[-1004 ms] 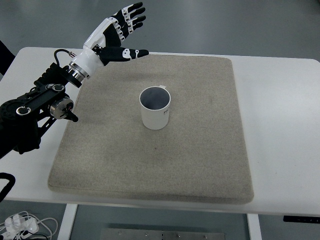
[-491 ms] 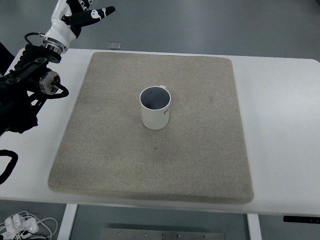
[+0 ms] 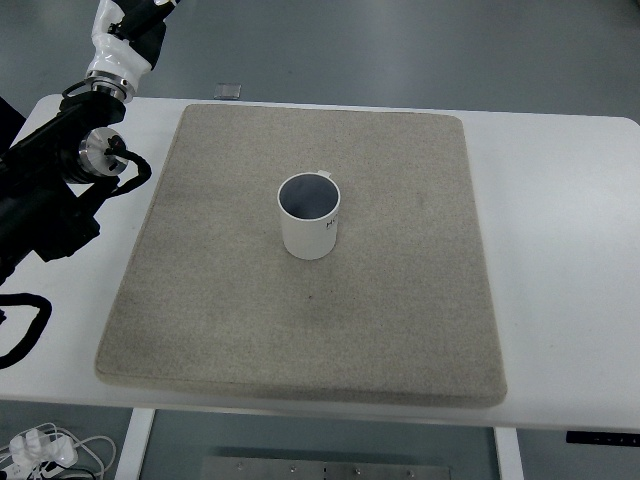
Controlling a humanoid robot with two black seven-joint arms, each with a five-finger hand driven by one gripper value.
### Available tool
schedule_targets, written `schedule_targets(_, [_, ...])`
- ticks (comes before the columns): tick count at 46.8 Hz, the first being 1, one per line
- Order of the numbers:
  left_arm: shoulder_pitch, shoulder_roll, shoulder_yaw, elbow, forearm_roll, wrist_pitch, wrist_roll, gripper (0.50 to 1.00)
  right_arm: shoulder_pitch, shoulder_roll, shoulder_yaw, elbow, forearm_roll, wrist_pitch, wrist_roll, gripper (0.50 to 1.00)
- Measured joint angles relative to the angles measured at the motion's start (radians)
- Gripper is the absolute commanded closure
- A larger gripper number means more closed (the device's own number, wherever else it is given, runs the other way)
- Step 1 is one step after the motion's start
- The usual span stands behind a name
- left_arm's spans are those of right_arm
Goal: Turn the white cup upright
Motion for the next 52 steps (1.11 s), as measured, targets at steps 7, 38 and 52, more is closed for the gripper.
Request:
schedule_targets(7, [0.009,-0.001,-0.007,0.004,-0.024,-0.009,0.101,0.501,0.0,0.0,0.0,0.0,0.0,0.0,0.0,0.548])
schedule_targets(38, [0.04,-0.017,-0.01,0.15,-0.22,-0.195,0.371,0.5,-0.003,0.0,0.001,0.0,0.001,0.0,0.0,0.548])
schedule_targets(52, [0.046,-0.047,-0.041,0.167,-0.229,-0.223,0.295,0.5,-0.006,0.0,0.005,0.0,0.004,0.003,0.0,0.548])
